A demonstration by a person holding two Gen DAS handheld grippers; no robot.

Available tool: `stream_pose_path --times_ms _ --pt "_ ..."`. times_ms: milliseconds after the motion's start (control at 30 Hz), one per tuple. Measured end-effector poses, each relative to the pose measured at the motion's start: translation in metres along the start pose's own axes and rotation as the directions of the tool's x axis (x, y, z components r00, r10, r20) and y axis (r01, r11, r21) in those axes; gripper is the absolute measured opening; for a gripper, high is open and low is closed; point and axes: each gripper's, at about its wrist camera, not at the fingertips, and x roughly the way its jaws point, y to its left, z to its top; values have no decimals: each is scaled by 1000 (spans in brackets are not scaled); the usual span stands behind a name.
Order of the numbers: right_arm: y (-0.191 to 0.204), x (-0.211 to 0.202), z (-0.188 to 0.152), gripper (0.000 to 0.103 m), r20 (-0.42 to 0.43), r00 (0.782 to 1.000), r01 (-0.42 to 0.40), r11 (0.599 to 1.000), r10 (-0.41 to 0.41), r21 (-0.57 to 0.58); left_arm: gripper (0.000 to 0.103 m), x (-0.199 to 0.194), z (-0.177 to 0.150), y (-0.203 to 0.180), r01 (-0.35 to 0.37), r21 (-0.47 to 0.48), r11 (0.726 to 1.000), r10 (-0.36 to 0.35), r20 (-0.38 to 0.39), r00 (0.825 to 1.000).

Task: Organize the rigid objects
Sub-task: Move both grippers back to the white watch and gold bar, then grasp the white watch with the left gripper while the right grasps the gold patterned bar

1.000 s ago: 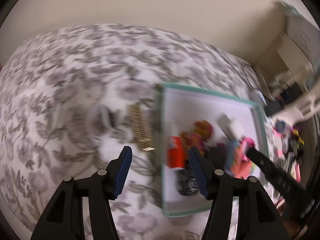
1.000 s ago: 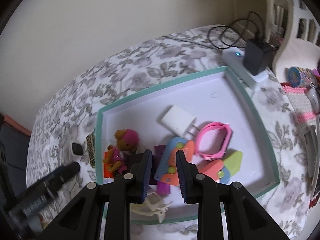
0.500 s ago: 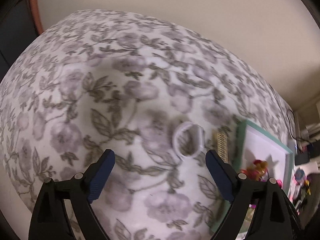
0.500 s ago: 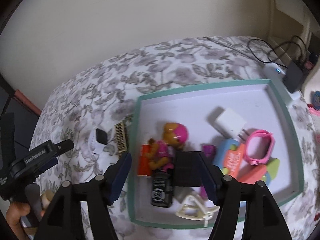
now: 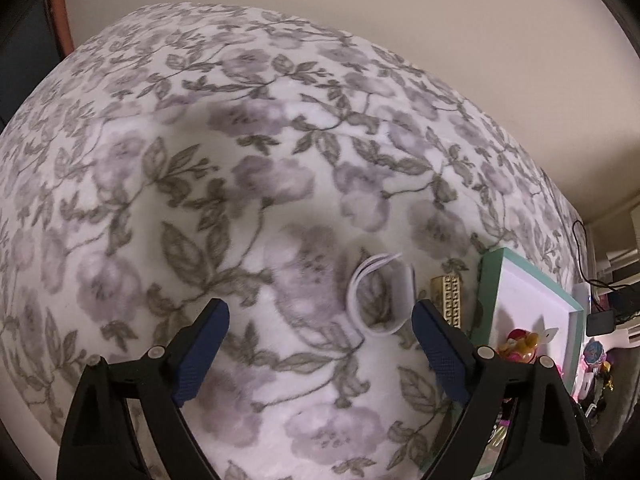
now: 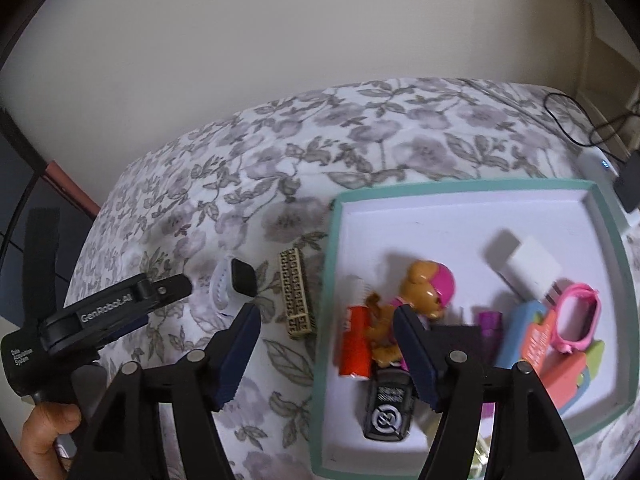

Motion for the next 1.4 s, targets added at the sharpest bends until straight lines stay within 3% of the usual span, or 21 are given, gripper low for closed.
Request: stream_pose_path --times_ms 600,733,833,967,1133,1267,1400 --pt "-10 38 26 72 -11 1000 15 998 -15 55 91 40 11 -24 74 47 996 -71 -54 996" --pt "-17 38 27 72 -8 1000 15 997 -15 77 75 45 9 -34 68 88 994 -63 -66 996" --pt "-18 36 28 72 -3 1000 13 996 -13 83 70 47 7 -40 69 109 992 -61 -75 995" --pt "-16 35 28 72 1 1000 12 997 -12 75 50 48 4 -43 61 132 989 -50 -83 995" --pt "-9 34 28 72 7 1000 4 999 -5 52 49 46 7 -36 68 113 991 -58 -90 994" --pt "0 37 28 72 -2 1000 -18 1000 18 22 49 37 11 -23 35 94 995 -27 -78 997" --pt "19 43 25 66 -18 999 -42 998 41 -53 49 29 16 -2 5 42 999 -2 -67 998"
